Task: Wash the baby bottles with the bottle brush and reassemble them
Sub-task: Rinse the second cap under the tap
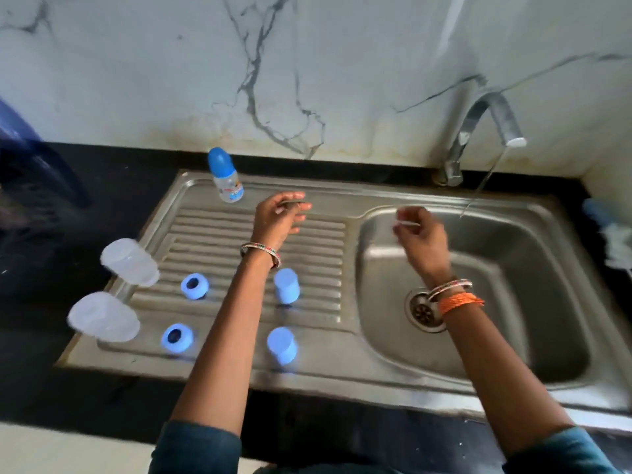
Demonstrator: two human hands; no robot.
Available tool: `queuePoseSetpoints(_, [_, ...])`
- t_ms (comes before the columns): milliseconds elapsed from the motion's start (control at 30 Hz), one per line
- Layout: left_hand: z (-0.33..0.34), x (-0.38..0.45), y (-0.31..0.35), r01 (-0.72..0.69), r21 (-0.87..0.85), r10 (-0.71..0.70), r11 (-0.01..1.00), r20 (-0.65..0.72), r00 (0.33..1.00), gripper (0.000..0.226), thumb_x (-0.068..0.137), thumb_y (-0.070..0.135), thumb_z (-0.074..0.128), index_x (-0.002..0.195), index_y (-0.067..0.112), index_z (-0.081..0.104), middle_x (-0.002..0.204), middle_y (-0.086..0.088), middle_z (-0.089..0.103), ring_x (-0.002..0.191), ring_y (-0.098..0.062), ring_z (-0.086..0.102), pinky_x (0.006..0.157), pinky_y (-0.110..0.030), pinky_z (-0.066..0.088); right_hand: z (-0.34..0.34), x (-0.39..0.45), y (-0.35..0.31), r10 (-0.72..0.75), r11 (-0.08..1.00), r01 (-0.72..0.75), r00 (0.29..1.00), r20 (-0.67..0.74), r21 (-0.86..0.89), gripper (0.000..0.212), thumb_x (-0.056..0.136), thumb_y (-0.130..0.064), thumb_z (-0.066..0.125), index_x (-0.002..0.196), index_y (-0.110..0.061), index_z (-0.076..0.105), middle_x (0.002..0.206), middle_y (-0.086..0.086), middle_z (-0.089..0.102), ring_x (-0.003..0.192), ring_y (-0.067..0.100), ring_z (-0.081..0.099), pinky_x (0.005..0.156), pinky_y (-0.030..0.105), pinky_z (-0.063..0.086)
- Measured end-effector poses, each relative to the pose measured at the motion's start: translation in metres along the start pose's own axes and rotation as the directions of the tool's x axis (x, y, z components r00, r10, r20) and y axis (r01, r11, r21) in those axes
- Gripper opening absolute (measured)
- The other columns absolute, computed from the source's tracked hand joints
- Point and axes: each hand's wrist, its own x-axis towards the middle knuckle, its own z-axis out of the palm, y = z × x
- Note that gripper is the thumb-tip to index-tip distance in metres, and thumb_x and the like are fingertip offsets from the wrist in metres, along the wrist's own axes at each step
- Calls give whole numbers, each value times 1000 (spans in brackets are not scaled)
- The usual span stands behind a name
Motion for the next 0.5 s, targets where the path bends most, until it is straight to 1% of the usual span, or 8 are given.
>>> queuePoseSetpoints(67, [59,11,-2,11,-15,-8,1000,137,990,20,93,7,51,86,23,61,59,16,68,54,3,61,52,-15,46,-51,34,32,127,981,-151,974,-187,-118,8,86,-17,64,91,-15,71,90,12,71,81,19,65,83,39,54])
queuePoseSetpoints(100, [94,16,-6,43,-13,-39,999,220,975,19,92,6,53,86,23,61,60,14,68,53,2,61,52,-15,46,-74,52,49,199,965,-233,950,-243,-123,8,85,-20,65,81,-16,70,85,14,71,81,24,67,84,45,55])
queuePoseSetpoints(167, [157,24,-24,128,39,-133,991,376,917,21,93,5,53,86,24,59,63,12,67,53,0,60,50,-15,46,-105,82,74,302,936,-337,914,-269,-96,18,84,-16,64,66,-19,63,77,13,68,72,28,66,80,51,56])
queuePoseSetpoints(200, [189,29,-34,168,79,-186,983,439,879,22,94,5,52,86,24,57,66,11,65,54,0,60,49,-15,46,-117,97,84,300,934,-339,916,-266,-113,21,83,-12,64,64,-20,61,75,11,67,70,27,65,79,52,56])
queuePoseSetpoints(267, [241,36,-53,216,142,-258,966,501,826,22,93,3,53,85,24,55,73,9,61,61,-6,59,48,-15,48,-128,119,94,230,941,-279,943,-241,-194,18,82,-6,62,69,-18,62,78,13,67,75,30,65,82,50,55])
queuePoseSetpoints(333, [274,42,-67,256,154,-299,954,501,812,22,91,1,56,83,22,54,76,3,57,63,-9,56,47,-16,50,-124,136,99,113,946,-164,976,-187,-281,7,82,-7,62,84,-10,68,88,17,70,85,33,66,82,39,52])
queuePoseSetpoints(433, [299,50,-76,394,83,-385,915,470,794,22,94,-1,50,79,15,54,56,4,63,44,-7,58,50,-21,50,-105,166,86,-67,930,56,998,-17,-364,29,82,-26,67,107,-12,66,102,14,67,96,28,63,84,34,48])
queuePoseSetpoints(500, [302,56,-81,360,76,-358,930,412,838,22,92,-5,51,78,11,56,49,6,63,42,-5,60,49,-23,53,-90,183,71,-119,921,128,992,46,-368,38,85,-37,64,113,-11,63,108,14,62,99,28,59,87,38,48])
